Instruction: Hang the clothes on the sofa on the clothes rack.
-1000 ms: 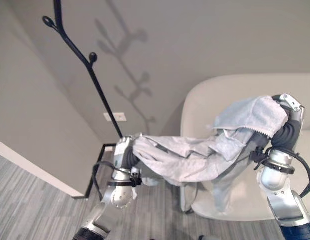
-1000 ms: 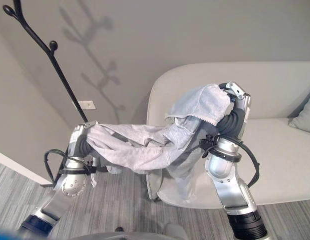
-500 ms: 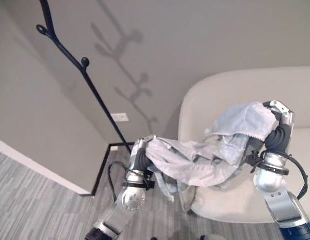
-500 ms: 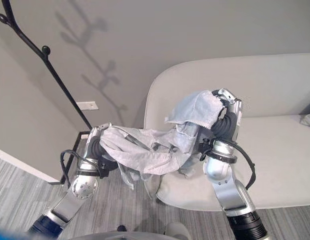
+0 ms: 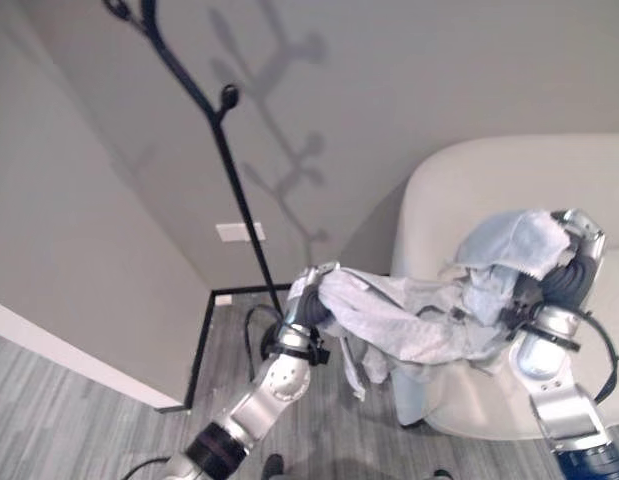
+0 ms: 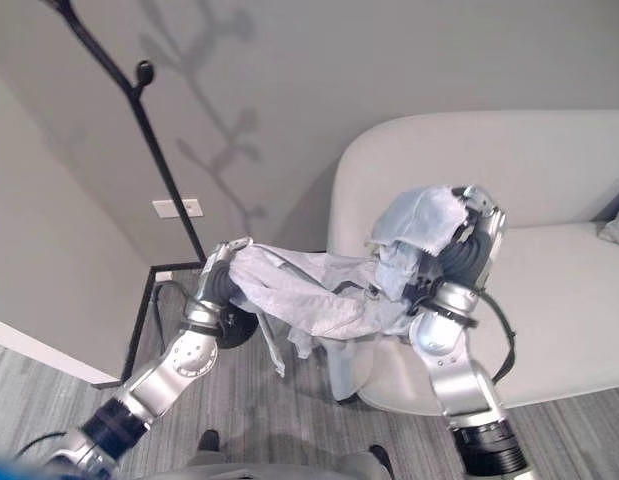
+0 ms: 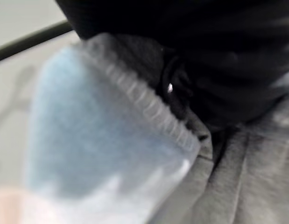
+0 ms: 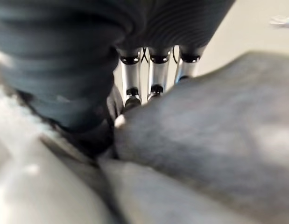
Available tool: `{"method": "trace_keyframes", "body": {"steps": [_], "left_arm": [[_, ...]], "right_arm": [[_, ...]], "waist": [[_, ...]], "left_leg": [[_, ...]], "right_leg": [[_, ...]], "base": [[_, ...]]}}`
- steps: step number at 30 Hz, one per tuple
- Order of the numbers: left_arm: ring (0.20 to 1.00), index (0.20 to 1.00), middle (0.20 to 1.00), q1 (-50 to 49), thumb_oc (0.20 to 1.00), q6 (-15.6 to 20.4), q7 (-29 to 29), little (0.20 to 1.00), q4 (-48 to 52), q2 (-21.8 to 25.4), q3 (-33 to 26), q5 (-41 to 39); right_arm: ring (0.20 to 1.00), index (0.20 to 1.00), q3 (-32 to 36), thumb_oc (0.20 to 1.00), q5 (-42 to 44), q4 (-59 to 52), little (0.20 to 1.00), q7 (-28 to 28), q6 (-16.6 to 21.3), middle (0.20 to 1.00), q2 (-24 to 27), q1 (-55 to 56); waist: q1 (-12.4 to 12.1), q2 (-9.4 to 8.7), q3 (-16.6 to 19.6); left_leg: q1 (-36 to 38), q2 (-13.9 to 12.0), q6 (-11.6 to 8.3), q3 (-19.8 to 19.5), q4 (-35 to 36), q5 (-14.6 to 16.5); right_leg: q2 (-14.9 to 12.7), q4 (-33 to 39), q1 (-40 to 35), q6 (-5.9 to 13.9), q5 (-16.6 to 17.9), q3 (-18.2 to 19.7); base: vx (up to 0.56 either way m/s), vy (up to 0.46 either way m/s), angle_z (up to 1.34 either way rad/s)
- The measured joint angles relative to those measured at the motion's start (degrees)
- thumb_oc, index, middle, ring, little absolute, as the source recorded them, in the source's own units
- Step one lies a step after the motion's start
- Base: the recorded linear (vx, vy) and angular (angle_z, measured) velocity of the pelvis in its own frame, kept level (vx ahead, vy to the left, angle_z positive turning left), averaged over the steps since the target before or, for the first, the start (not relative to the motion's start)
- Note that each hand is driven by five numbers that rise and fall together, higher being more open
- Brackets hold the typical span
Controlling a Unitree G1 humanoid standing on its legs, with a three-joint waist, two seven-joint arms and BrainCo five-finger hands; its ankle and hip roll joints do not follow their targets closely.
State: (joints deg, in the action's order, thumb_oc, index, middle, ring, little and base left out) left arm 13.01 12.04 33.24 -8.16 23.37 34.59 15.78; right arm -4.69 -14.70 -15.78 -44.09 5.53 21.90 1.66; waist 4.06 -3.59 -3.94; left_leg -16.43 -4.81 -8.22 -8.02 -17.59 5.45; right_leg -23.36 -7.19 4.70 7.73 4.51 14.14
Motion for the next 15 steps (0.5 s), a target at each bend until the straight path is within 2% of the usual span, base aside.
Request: {"method": "trace_keyframes", "body": {"steps": [1,2,3,4,5,6,7,8,9,10,11,12,15], "left_arm": [[0.2,0.2,0.2,-0.4,0.2,-0.25,0.11,0.2,-0.05,1.9,0.63,0.08],[0.2,0.2,0.2,-0.12,0.2,-0.22,0.1,0.2,0.17,4.84,0.97,0.37],[0.2,0.2,0.2,0.12,0.2,-0.21,0.11,0.2,0.36,6.53,0.67,0.66],[0.2,0.2,0.2,0.13,0.2,-0.21,0.3,0.2,0.46,7.82,-0.04,0.98],[0.2,0.2,0.2,0.13,0.2,-0.21,0.37,0.2,0.53,8.6,-1.27,1.64],[0.2,0.2,0.2,-0.12,0.2,-0.19,1.15,0.2,0.63,8.9,-2.43,1.97],[0.2,0.2,0.2,-0.88,0.2,-0.32,2.04,0.2,0.46,8.67,-3.85,2.46],[0.2,0.2,0.2,-1.7,0.2,-0.39,2.61,0.2,0.51,8.06,-4.81,2.61],[0.2,0.2,0.2,-1.96,0.2,-0.48,3.13,0.2,0.86,7.97,-4.86,2.74],[0.2,0.2,0.2,-3.77,0.2,-0.45,3.37,0.2,2.16,8.29,-6.4,3.38],[0.2,0.2,0.2,-6.88,0.2,-0.49,3.33,0.2,3.52,8.49,-8.25,3.53],[0.2,0.2,0.2,-8.01,0.2,-0.57,3.24,0.2,3.59,8.43,-8.39,3.52],[0.2,0.2,0.2,-10.87,0.2,-0.7,2.38,0.2,5.11,8.1,-9.1,3.51]], "right_arm": [[0.2,0.2,-0.47,0.2,0.09,1.18,0.2,0.66,-0.07,0.2,-1.3,-0.42],[0.2,0.2,-0.59,0.2,0.2,1.42,0.2,1.38,-0.13,0.2,-2.13,-0.99],[0.2,0.2,-0.59,0.2,0.47,0.99,0.2,1.58,-0.11,0.2,-2.43,-1.23],[0.2,0.2,-0.87,0.2,0.93,0.86,0.2,1.82,-0.11,0.2,-2.46,-2.29],[0.2,0.2,-1.2,0.2,1.17,0.91,0.2,1.92,-0.17,0.2,-2.49,-3.31],[0.2,0.2,-1.97,0.2,1.2,1.24,0.2,1.9,-0.29,0.2,-2.6,-4.11],[0.2,0.2,-3.35,0.2,1.21,2.26,0.2,1.94,-0.36,0.2,-2.65,-5.19],[0.2,0.2,-4.04,0.2,1.19,2.94,0.2,2.02,-0.33,0.2,-2.63,-5.16],[0.2,0.2,-4.1,0.2,1.25,3.42,0.2,2.01,-0.35,0.2,-2.62,-5.14],[0.2,0.2,-4.33,0.2,1.26,3.44,0.2,2.11,-0.28,0.2,-2.62,-5.26],[0.2,0.2,-4.1,0.2,1.27,3.4,0.2,2.14,-0.26,0.2,-1.46,-4.83],[0.2,0.2,-4.11,0.2,1.26,3.34,0.2,2.17,-0.24,0.2,-0.48,-4.83],[0.2,0.2,-2.66,0.2,1.24,3.4,0.2,2.15,-0.19,0.2,0.17,-4.48]], "waist": [[0.09,-0.49,0.13],[-0.98,-1.0,0.3],[-1.33,-1.91,0.6],[-1.3,-1.9,0.63],[-1.11,-1.27,0.78],[-1.79,-1.27,0.77],[-2.75,-1.24,0.72],[-2.89,-1.01,0.95],[-2.59,-0.88,1.02],[-2.9,-0.98,1.12],[-2.86,-0.26,0.97],[-3.08,0.15,1.18],[-3.92,0.64,1.51]], "left_leg": [[0.6,1.46,2.34,1.89,0.36,0.93],[0.66,3.14,4.04,3.18,-0.05,1.55],[0.97,4.81,5.15,5.02,0.21,1.64],[0.57,6.16,6.56,6.53,0.1,1.9],[0.93,7.8,8.18,7.74,0.74,1.85],[1.38,8.17,9.8,9.3,1.55,1.44],[2.23,8.04,9.64,10.58,2.56,1.13],[3.07,8.06,9.5,10.69,3.62,0.9],[3.59,8.18,11.04,10.77,4.46,0.17],[5.6,8.2,12.38,10.9,8.09,-1.87],[9.01,7.94,13.13,10.74,14.11,-4.79],[10.17,8.17,12.98,11.18,15.63,-5.34],[13.35,9.16,13.15,12.23,19.29,-6.05]], "right_leg": [[-0.03,0.08,1.11,1.52,-1.11,0.88],[0.55,0.22,1.01,0.09,1.92,1.04],[-1.29,0.29,1.72,-1.1,4.0,-1.13],[-2.64,1.14,2.24,-1.55,7.9,-0.53],[-3.84,1.23,4.03,-2.88,13.8,0.66],[-4.34,0.78,5.93,-2.29,17.37,-0.18],[-4.96,0.38,7.37,-0.63,18.41,-2.47],[-4.27,0.69,6.45,2.24,14.03,-4.6],[-2.9,1.0,5.18,3.08,10.56,-6.65],[1.19,-0.12,3.95,3.39,5.53,-9.58],[8.85,-3.1,2.01,3.39,-3.83,-9.2],[10.58,-2.16,0.8,2.88,-5.77,-10.1],[11.3,1.78,-2.38,3.72,-6.4,-11.34]], "base": [[0.01,0.439,-0.19],[0.01,0.423,-0.42],[0.0,0.434,-0.41],[-0.01,0.538,-0.33],[-0.01,0.387,-0.42],[-0.03,0.344,-0.56],[-0.04,0.209,-0.59],[-0.07,0.31,-0.33],[-0.07,0.423,-0.13],[-0.05,0.412,-0.06],[0.02,0.358,-0.19],[0.06,0.204,-0.2],[0.06,0.135,-0.26]]}}
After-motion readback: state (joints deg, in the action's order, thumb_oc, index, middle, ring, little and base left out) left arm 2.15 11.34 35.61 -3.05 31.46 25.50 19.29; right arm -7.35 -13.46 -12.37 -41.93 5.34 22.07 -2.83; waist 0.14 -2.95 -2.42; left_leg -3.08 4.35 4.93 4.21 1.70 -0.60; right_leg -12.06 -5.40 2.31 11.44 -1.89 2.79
